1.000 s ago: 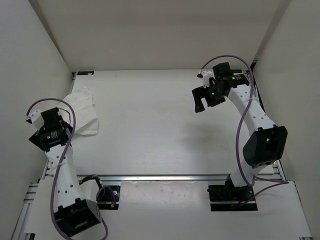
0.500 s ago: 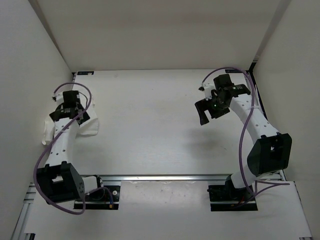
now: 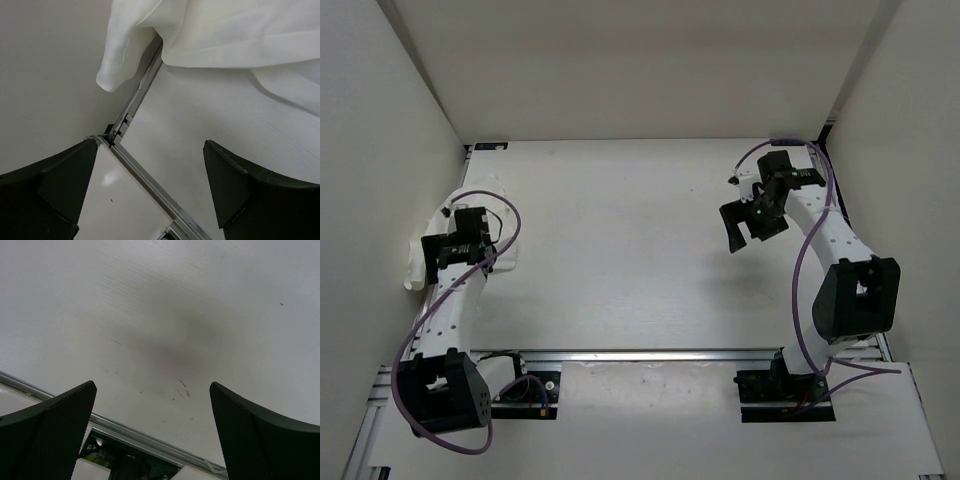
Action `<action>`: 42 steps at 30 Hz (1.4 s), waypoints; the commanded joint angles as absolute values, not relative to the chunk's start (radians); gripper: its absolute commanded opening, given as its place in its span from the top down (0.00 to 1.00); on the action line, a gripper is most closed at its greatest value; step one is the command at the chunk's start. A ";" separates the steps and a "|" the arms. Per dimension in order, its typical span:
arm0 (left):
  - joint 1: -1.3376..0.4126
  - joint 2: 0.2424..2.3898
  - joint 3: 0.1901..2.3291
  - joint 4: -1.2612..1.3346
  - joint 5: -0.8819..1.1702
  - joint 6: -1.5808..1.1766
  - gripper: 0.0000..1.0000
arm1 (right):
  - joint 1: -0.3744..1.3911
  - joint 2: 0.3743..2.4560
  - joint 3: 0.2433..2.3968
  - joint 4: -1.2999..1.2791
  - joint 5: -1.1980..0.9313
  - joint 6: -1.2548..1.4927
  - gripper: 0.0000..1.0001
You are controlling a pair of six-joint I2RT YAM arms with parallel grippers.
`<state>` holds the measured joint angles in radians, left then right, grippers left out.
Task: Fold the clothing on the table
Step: Move the skirt to the center of the board
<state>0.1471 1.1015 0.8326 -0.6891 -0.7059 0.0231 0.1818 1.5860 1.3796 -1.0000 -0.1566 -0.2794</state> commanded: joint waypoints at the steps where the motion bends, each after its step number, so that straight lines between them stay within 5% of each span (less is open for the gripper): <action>1: 0.146 1.088 0.818 -0.597 -0.750 0.112 0.01 | 0.169 1.620 1.428 -1.052 -0.156 -0.316 0.01; 10: 0.179 1.195 0.854 -0.428 -0.873 0.201 0.04 | 0.100 1.695 1.450 -1.104 -0.124 -0.333 0.01; 26: 0.340 1.483 1.062 -0.529 -0.713 -0.035 0.02 | 0.094 1.612 1.330 -1.031 -0.135 -0.308 0.01; 42: 0.422 1.489 1.169 -0.587 -0.752 -0.008 0.06 | 0.041 1.606 1.279 -1.005 -0.094 -0.304 0.01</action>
<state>0.4084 1.5284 1.0824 -0.5758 -0.7364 -0.0147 0.0284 1.6444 1.3041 -1.0138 -0.1108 -0.3061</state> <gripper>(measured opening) 0.953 0.994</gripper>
